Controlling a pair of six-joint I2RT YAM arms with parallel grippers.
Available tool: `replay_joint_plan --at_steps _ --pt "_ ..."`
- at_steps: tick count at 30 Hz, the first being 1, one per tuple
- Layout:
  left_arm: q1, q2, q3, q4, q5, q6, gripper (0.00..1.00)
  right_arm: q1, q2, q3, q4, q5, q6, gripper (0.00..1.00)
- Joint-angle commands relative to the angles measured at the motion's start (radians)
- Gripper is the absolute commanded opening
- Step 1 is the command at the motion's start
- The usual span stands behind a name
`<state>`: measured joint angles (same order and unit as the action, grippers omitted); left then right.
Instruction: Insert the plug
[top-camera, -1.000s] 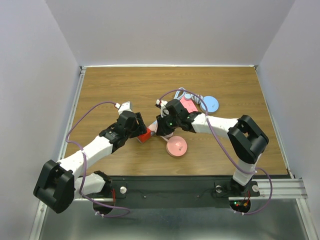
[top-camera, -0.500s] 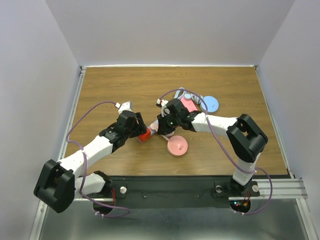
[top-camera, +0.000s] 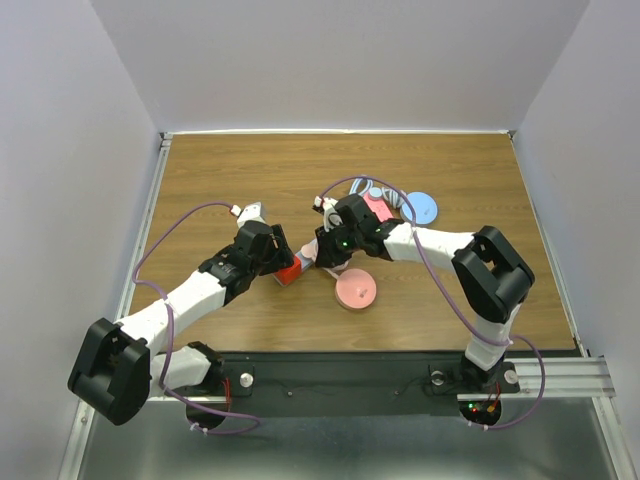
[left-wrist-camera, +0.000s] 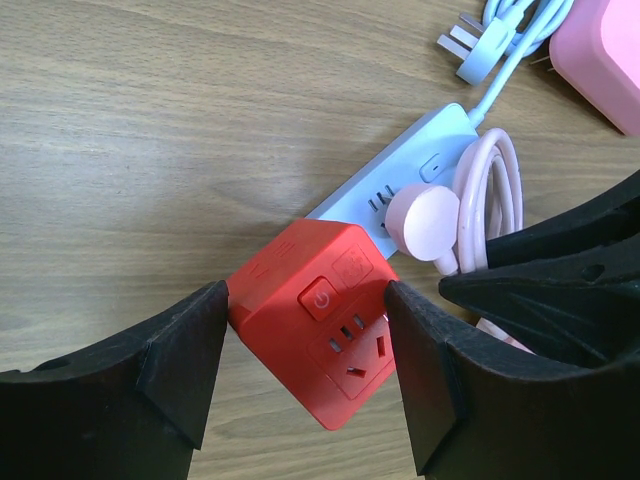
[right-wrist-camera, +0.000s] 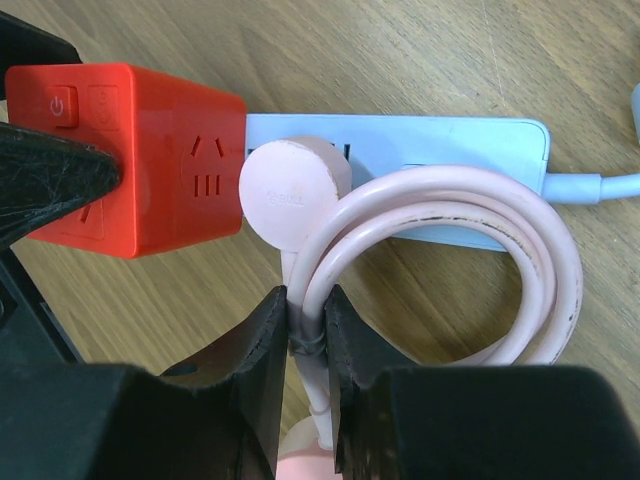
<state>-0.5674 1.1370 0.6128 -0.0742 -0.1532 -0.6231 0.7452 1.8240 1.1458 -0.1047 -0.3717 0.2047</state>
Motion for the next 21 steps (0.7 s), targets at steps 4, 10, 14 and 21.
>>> replay_joint_plan --at_steps 4,10,14,21 --pt "-0.008 0.050 -0.019 0.004 0.069 0.019 0.73 -0.007 0.029 0.054 -0.006 -0.068 -0.037 0.00" --pt "-0.008 0.061 -0.018 0.010 0.076 0.023 0.73 -0.010 0.072 0.104 -0.053 -0.062 -0.047 0.01" --pt "-0.008 0.075 -0.007 0.024 0.076 0.029 0.75 -0.009 0.083 0.124 -0.082 -0.029 -0.053 0.00" --pt "-0.008 0.087 0.085 0.068 0.075 0.075 0.88 -0.010 0.107 0.167 -0.168 0.013 -0.074 0.00"
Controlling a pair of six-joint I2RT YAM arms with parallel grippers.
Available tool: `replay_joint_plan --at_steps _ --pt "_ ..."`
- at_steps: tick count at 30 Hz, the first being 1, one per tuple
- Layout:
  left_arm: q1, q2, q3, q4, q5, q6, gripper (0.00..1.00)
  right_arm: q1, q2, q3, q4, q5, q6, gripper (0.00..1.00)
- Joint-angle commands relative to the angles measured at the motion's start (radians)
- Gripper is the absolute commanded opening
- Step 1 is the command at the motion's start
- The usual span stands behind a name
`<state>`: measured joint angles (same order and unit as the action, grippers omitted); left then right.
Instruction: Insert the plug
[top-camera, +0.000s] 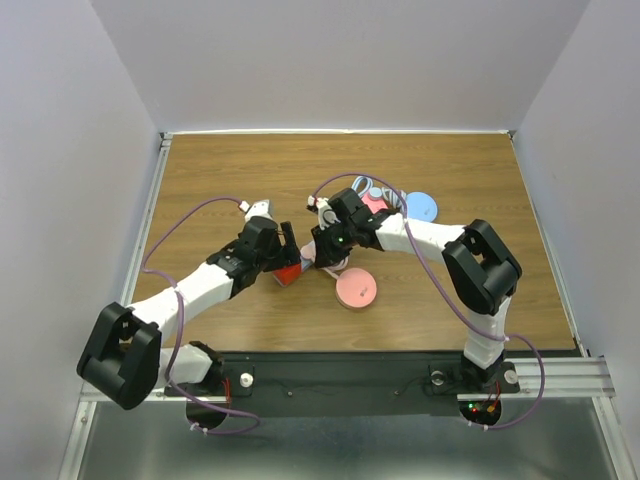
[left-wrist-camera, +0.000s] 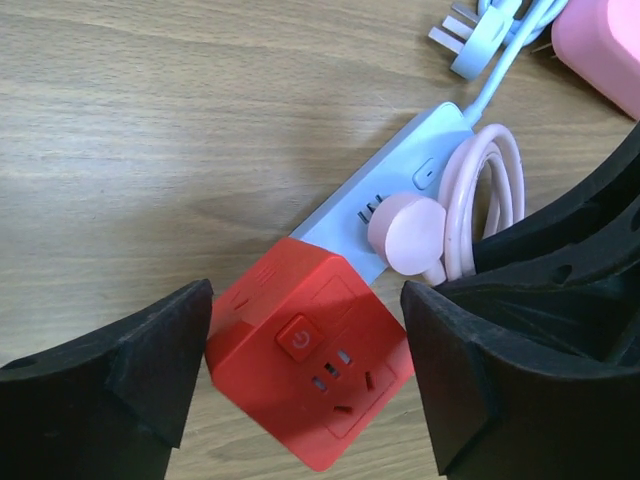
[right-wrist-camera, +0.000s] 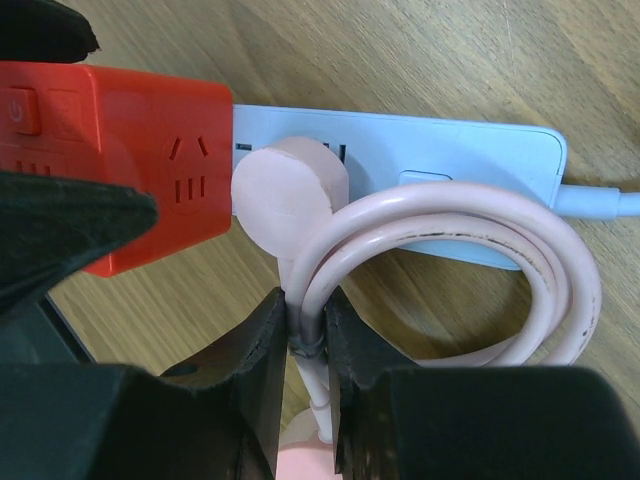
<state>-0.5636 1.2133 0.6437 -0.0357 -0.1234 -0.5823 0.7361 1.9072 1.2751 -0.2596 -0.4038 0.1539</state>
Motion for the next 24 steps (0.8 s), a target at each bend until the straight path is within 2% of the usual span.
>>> replay_joint_plan --at_steps 1,9,13,17,24 --pt "-0.012 0.014 0.075 0.060 0.039 0.059 0.89 -0.001 0.020 0.036 -0.015 0.045 -0.024 0.01" --pt "0.051 0.155 0.145 0.149 0.102 0.157 0.83 -0.010 0.012 0.046 -0.015 0.053 0.001 0.00" --pt "0.054 0.216 0.188 0.188 0.182 0.183 0.72 -0.010 0.023 0.056 -0.015 0.049 0.007 0.00" --pt "0.054 0.200 0.146 0.210 0.188 0.196 0.69 -0.021 0.020 0.059 -0.017 0.048 0.016 0.01" --pt "0.054 0.160 0.071 0.241 0.208 0.187 0.55 -0.029 0.016 0.067 -0.017 0.046 0.026 0.00"
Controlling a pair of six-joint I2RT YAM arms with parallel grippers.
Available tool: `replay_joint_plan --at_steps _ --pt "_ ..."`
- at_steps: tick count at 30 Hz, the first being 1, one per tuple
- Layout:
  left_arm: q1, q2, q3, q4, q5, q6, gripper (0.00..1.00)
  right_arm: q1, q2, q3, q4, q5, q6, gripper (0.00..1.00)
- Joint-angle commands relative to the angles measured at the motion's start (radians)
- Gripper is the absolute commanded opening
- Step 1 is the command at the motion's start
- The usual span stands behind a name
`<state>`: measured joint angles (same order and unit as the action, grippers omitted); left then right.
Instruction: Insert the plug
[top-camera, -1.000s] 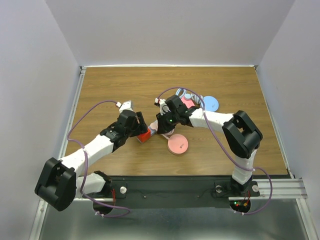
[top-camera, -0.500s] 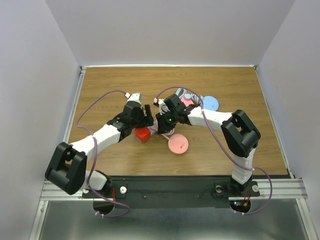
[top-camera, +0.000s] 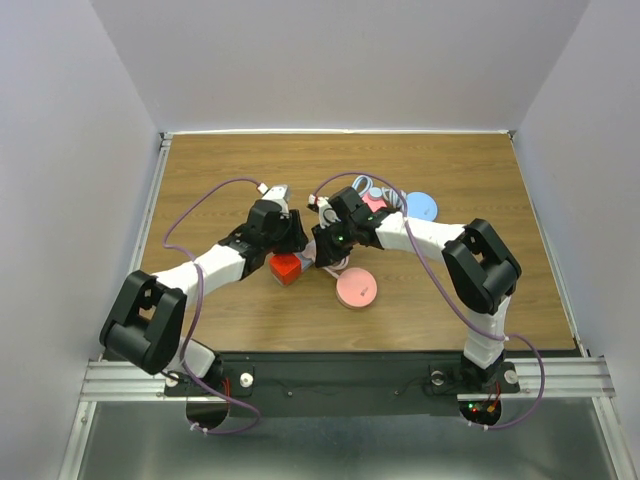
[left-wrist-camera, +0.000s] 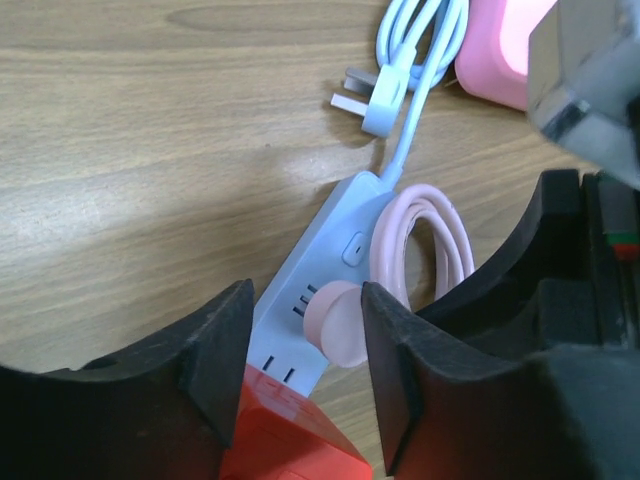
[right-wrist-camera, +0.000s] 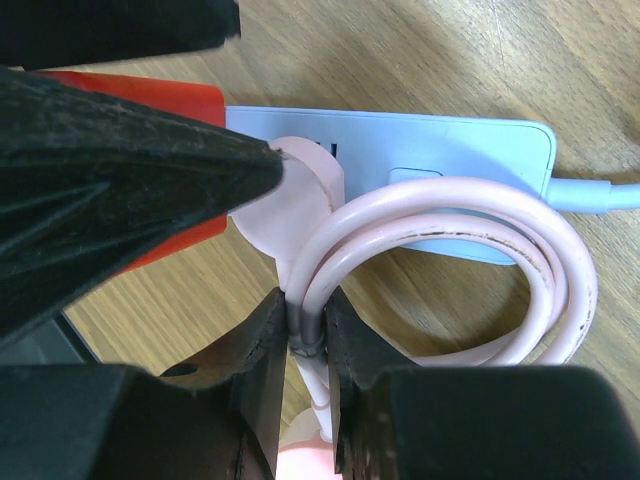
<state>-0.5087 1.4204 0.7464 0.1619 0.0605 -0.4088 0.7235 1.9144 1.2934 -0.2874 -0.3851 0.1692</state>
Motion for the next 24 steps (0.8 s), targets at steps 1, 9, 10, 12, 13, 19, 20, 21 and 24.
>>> replay_joint_plan --at_steps 1,9,10,12,13,19,20,21,24 --pt "-0.001 -0.051 -0.036 0.045 0.022 0.010 0.55 -0.016 0.009 0.047 0.011 0.029 0.012 0.01" --pt "-0.001 -0.069 -0.059 0.062 0.042 0.008 0.50 -0.024 0.015 0.050 0.011 0.026 0.023 0.00" --pt "-0.001 -0.067 -0.061 0.064 0.047 0.008 0.49 -0.024 0.015 0.050 0.011 0.028 0.024 0.00" --pt "-0.001 -0.063 -0.064 0.070 0.059 0.011 0.49 -0.024 0.020 0.056 0.013 0.029 0.023 0.00" --pt "-0.001 -0.055 -0.065 0.071 0.061 0.011 0.49 -0.024 0.021 0.057 0.011 0.029 0.023 0.00" --pt "-0.001 -0.020 -0.050 0.073 0.085 0.021 0.45 -0.024 0.034 0.083 0.010 0.023 0.024 0.00" --pt "-0.001 -0.014 -0.048 0.074 0.088 0.024 0.45 -0.024 0.037 0.086 0.011 0.022 0.026 0.01" --pt "-0.001 -0.012 -0.048 0.074 0.093 0.027 0.44 -0.024 0.040 0.089 0.010 0.020 0.027 0.00" --pt "-0.001 0.012 -0.045 0.071 0.094 0.028 0.40 -0.024 0.051 0.098 0.008 0.020 0.030 0.00"
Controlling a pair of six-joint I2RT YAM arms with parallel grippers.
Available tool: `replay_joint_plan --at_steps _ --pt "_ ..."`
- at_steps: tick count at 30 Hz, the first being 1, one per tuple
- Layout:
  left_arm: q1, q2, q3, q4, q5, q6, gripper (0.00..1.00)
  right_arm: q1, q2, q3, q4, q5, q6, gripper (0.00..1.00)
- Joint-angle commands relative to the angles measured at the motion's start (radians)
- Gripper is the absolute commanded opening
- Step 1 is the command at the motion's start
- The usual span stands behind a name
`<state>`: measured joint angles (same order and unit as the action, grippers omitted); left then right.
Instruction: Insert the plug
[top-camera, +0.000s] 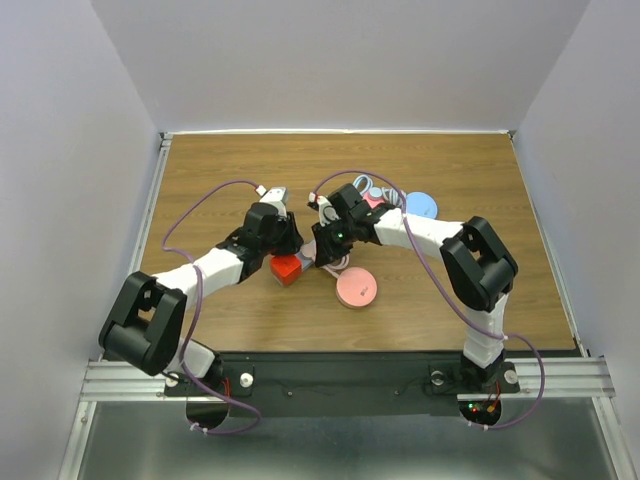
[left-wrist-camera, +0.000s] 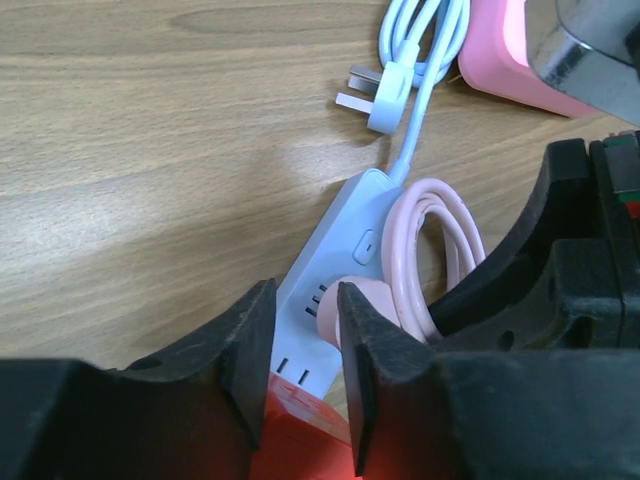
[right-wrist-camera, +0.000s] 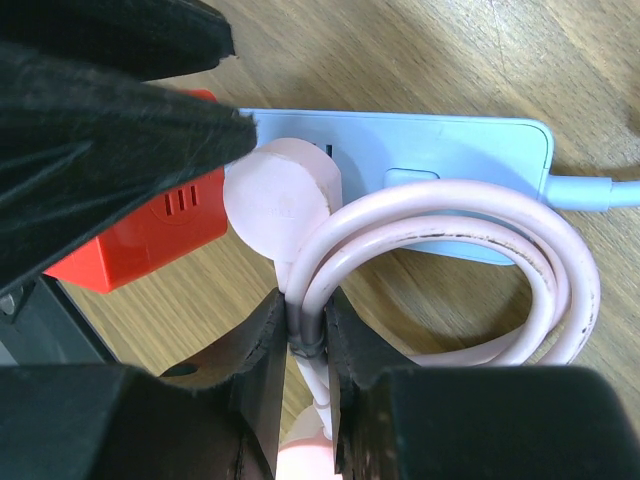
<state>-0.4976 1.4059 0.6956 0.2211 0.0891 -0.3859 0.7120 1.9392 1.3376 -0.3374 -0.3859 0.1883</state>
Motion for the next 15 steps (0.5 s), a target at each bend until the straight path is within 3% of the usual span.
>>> replay_joint_plan --at_steps 1,11,15 --pt "-0.012 0.031 0.005 0.012 0.069 0.008 0.39 -0.013 0.027 0.058 0.058 0.019 0.013 0.00" --pt "-0.013 0.074 0.016 0.020 0.110 0.019 0.30 -0.013 0.038 0.067 0.041 0.038 0.017 0.00" --pt "-0.013 0.035 0.001 0.026 0.058 0.009 0.29 -0.014 0.049 0.083 0.029 0.042 0.019 0.00"
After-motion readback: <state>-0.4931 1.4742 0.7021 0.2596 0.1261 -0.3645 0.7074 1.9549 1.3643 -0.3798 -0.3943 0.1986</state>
